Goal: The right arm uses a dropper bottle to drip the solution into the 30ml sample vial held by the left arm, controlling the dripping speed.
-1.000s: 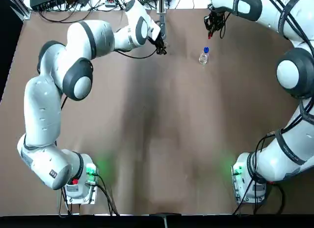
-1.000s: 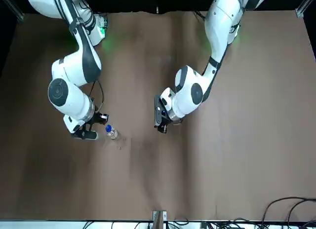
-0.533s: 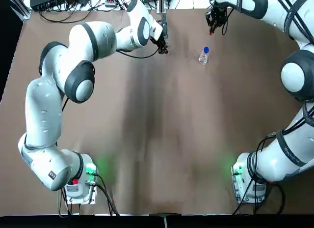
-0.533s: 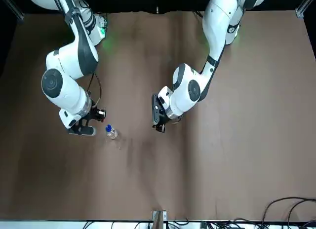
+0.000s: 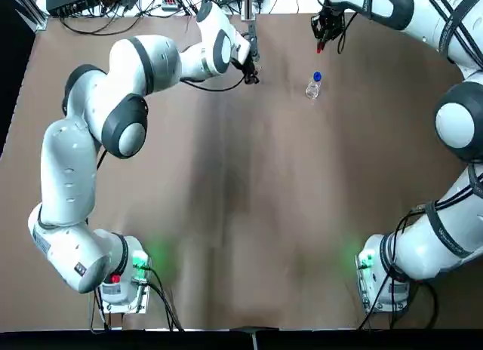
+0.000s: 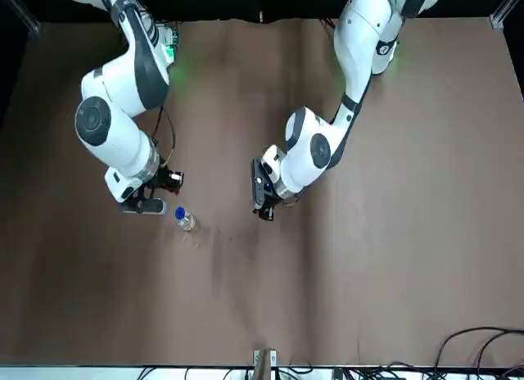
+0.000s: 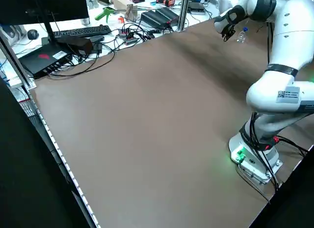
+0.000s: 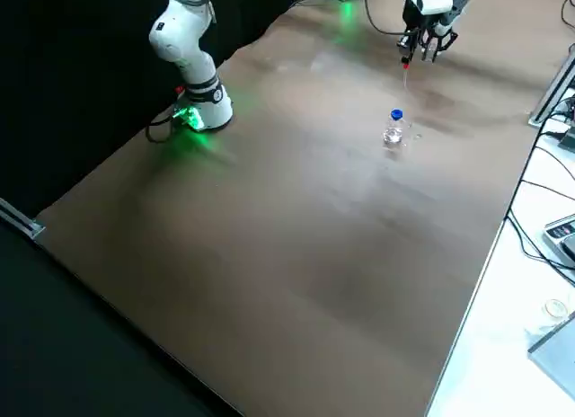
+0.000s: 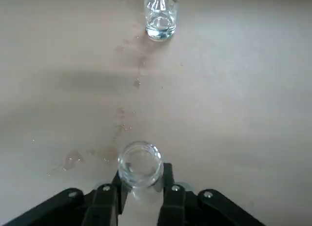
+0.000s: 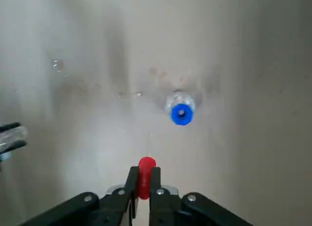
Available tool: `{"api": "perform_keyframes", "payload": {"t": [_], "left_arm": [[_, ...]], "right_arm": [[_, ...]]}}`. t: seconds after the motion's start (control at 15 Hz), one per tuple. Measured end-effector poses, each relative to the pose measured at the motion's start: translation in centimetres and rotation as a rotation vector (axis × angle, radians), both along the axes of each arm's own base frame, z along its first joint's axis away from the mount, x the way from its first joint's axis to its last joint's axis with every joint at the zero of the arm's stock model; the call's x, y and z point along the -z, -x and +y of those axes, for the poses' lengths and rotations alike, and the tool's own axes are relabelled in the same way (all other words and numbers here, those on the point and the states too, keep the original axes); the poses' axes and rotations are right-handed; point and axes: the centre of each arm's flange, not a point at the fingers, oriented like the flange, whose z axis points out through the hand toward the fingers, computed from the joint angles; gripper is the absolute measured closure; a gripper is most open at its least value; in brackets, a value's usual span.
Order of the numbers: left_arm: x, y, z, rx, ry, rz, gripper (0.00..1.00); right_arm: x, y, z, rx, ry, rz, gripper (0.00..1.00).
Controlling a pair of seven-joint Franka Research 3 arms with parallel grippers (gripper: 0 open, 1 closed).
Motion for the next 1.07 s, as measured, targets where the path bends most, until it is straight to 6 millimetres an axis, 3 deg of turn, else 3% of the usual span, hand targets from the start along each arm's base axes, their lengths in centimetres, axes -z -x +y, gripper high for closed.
{"api": "perform_keyframes", "payload": {"t": [0.47, 1.07], "left_arm": [[0.1, 1.6, -2.0, 0.012, 0.004, 0.003, 0.69], [0.0, 1.9, -2.9, 0.016, 0.01, 0.002, 0.69]], "right_arm": [[-1.4, 0.5, 2.4, 0.036, -0.118, 0.023, 0.87], [-2.4, 1.0, 4.6, 0.047, -0.209, 0.03, 0.87]]}}
